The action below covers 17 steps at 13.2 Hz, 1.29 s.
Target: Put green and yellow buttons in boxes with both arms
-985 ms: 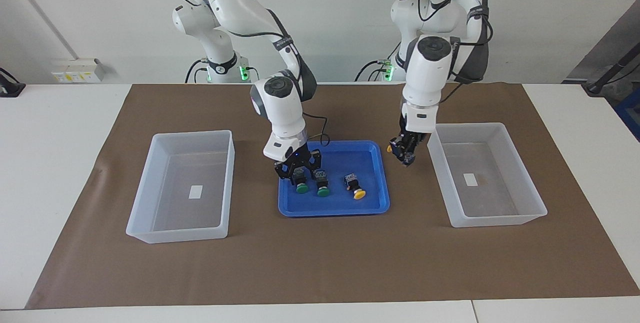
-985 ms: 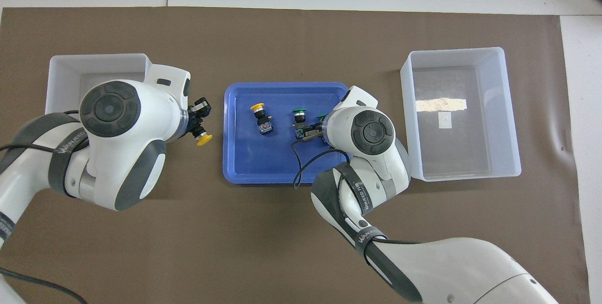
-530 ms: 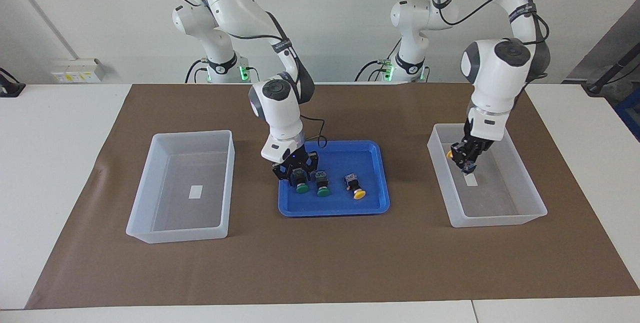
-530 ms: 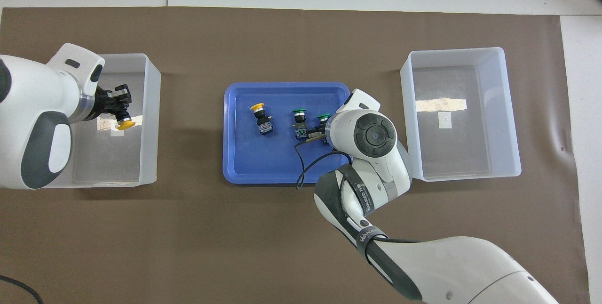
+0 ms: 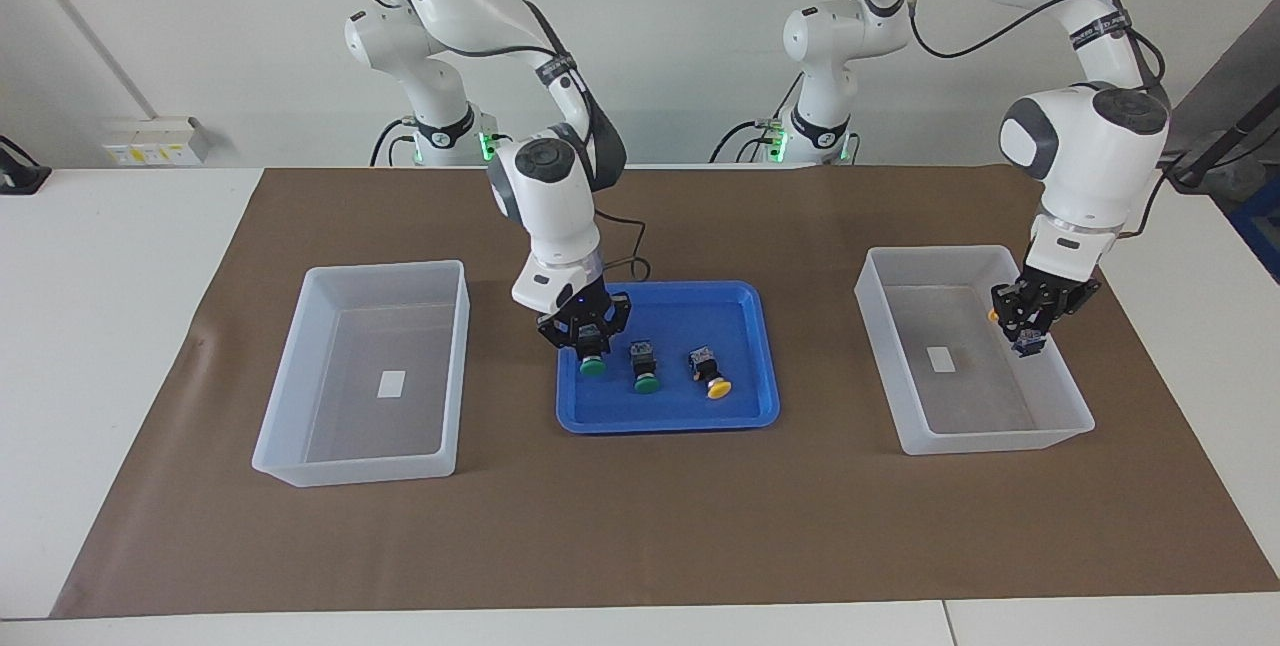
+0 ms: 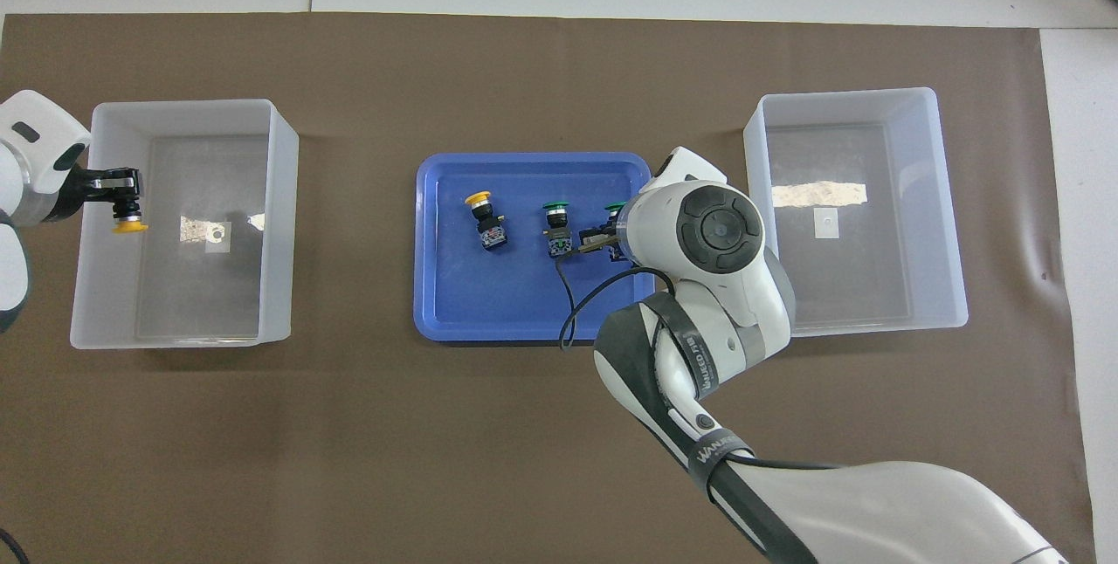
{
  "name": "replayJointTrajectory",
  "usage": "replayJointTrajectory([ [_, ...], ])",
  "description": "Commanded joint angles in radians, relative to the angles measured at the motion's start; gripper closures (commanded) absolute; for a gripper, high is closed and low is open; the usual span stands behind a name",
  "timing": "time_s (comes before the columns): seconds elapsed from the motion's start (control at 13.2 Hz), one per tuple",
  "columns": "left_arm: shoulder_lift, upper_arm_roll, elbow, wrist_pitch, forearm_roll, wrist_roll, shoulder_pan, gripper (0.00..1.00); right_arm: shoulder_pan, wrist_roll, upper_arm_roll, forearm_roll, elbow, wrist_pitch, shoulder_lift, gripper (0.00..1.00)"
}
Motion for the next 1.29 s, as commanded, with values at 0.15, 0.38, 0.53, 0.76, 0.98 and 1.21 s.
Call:
replayJointTrajectory([
  [0.15, 0.122, -0.01, 0.004, 0.171, 0.004, 0.071, 0.005, 1.0, -0.193, -0.022, 0.002, 0.022, -0.015, -0.169, -0.18, 1.0],
  [0.38, 0.151, -0.012, 0.003, 0.195, 0.004, 0.068, -0.023, 0.99, -0.339, -0.125, -0.002, 0.017, -0.023, -0.232, -0.207, 1.0],
  [0.53, 0.154, -0.012, 0.006, 0.188, 0.004, 0.068, -0.029, 0.49, -0.432, -0.293, -0.001, 0.019, -0.049, -0.228, -0.198, 1.0],
  [0.76, 0.151, -0.01, 0.017, 0.182, 0.004, 0.065, -0.029, 0.06, -0.508, -0.38, -0.002, 0.019, -0.095, -0.203, -0.157, 1.0],
  [0.98, 0.124, -0.021, 0.053, 0.112, 0.004, 0.057, -0.032, 0.0, -0.528, -0.412, 0.0, 0.019, -0.149, -0.066, -0.113, 1.0],
  [1.21, 0.075, -0.029, 0.173, -0.143, 0.004, -0.061, -0.087, 0.0, -0.517, -0.406, 0.0, 0.021, -0.149, -0.006, -0.068, 0.96],
])
